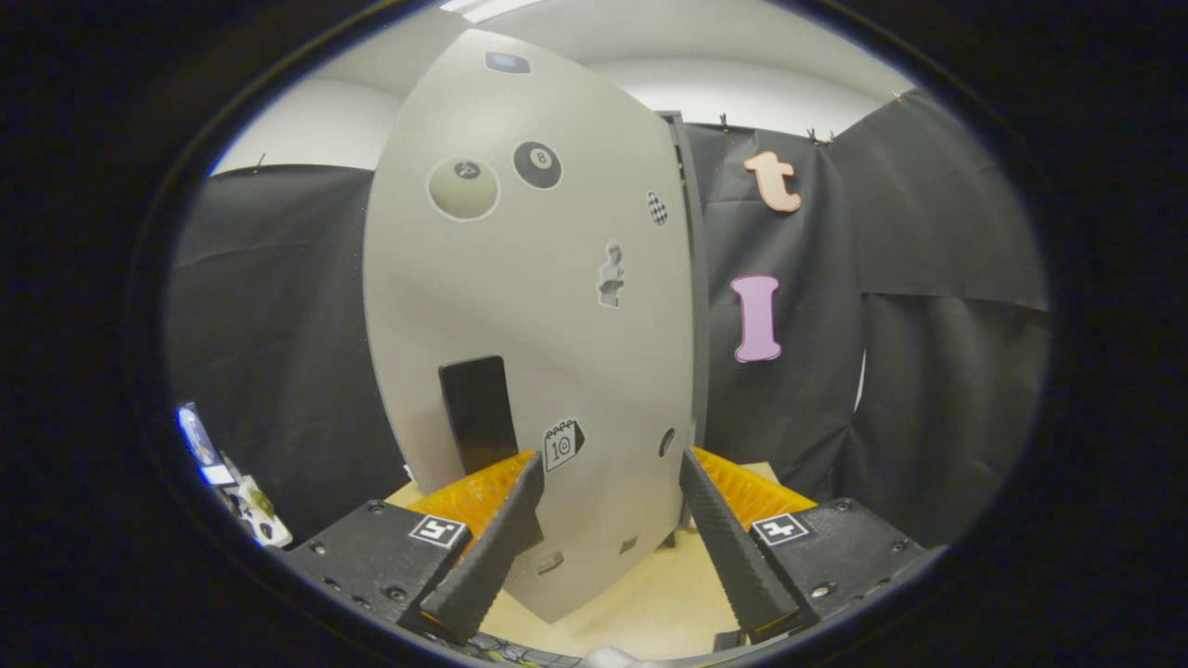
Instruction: Open the shoe cabinet door, grab the shoes and put them into the shoe cabinet, then close the shoe cabinet door.
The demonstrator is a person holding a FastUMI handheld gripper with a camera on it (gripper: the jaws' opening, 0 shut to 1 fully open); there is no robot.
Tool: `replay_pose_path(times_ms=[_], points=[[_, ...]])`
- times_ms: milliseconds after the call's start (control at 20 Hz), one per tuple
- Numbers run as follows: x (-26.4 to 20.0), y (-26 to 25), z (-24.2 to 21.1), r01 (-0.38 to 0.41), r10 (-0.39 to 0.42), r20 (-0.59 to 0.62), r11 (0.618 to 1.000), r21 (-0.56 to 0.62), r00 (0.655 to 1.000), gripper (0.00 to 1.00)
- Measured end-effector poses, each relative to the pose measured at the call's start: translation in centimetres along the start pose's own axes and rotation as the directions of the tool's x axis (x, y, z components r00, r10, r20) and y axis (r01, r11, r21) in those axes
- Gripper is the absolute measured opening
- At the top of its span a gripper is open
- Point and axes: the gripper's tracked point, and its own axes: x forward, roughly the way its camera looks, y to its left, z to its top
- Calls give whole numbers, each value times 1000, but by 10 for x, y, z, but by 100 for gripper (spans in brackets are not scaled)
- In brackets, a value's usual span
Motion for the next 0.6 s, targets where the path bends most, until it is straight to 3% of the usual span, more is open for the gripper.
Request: replay_pose_path(times_ms=[300,600], points=[[15,62,-2,-38,38,4,999,-30,999,98],[4,74,-4,-15,15,2,998,-56,1000,98]])
